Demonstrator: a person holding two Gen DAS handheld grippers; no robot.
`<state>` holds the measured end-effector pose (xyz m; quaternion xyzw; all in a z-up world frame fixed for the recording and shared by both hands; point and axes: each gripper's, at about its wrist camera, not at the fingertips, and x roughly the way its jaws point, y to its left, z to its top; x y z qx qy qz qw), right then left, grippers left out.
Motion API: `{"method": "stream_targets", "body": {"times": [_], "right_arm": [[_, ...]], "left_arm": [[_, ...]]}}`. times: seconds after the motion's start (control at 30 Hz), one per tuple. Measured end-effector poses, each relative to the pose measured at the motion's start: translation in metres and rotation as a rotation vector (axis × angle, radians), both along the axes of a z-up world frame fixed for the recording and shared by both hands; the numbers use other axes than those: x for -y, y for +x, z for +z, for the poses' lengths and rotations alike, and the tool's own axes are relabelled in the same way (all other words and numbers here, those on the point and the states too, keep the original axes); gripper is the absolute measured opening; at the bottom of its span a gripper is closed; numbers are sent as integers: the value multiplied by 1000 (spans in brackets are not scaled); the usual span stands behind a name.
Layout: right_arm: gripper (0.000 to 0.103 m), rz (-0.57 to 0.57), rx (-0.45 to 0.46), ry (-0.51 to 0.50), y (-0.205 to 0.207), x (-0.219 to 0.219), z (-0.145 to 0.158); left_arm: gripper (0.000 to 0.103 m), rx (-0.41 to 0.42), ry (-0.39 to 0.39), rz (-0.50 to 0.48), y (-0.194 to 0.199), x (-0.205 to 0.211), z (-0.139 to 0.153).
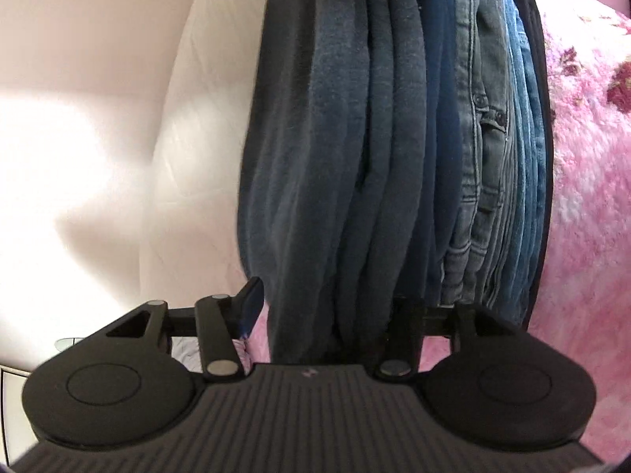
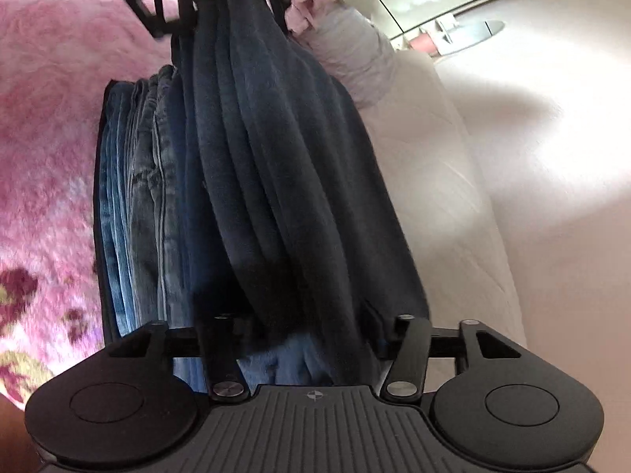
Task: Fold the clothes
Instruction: 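Lower the grey bundle with both grippers onto the folded jeans stack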
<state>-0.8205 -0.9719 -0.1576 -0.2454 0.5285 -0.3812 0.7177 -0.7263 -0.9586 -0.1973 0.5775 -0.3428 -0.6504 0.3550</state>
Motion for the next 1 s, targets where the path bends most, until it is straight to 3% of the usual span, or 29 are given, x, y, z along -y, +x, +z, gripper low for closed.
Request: {"method": "stream_targets", "body": {"times": [0.03, 0.07, 0.1, 0.13, 0.17, 0.3, 0.4, 0.5, 0.57, 0.63, 0.7, 0.8, 1.0], "right_arm": [[53, -3, 10, 8, -4, 0, 4], [53, -4, 14, 19, -7, -2, 7], [52, 1, 9, 31, -9, -2, 8], [40, 4, 2, 45, -9, -5, 10], [36, 3, 1, 41, -9, -6, 15], [29, -2, 5, -17, -10, -3, 41], [29, -10, 19, -140, -20, 4, 66], [29, -28, 36, -258, -29, 4, 81], [29, -52, 59, -278, -32, 0, 74], [29, -49, 42, -197, -30, -5, 47], [29, -7, 10, -83, -27, -16, 15], [31, 7, -7, -80, -26, -32, -4], [39, -3, -43, -87, -36, -38, 10]], "left_arm": [[48, -2, 10, 3, -1, 4, 2], [35, -4, 21, 6, -2, 8, 4], [31, -5, 31, 9, -2, 11, 6], [28, -8, 37, 14, -3, 16, 9], [25, -18, 20, 25, -5, 22, 15], [23, -80, -99, 50, -8, 47, 50], [23, -117, -216, 30, -11, 57, 71], [23, -162, -298, 29, -12, 54, 70], [23, -135, -230, 33, -11, 52, 47], [26, -53, -105, 33, -9, 50, 9], [25, -7, -36, 33, -2, 45, -20], [26, -9, -76, 6, 5, 38, -26], [41, -41, -87, 15, 20, 42, -6]]}}
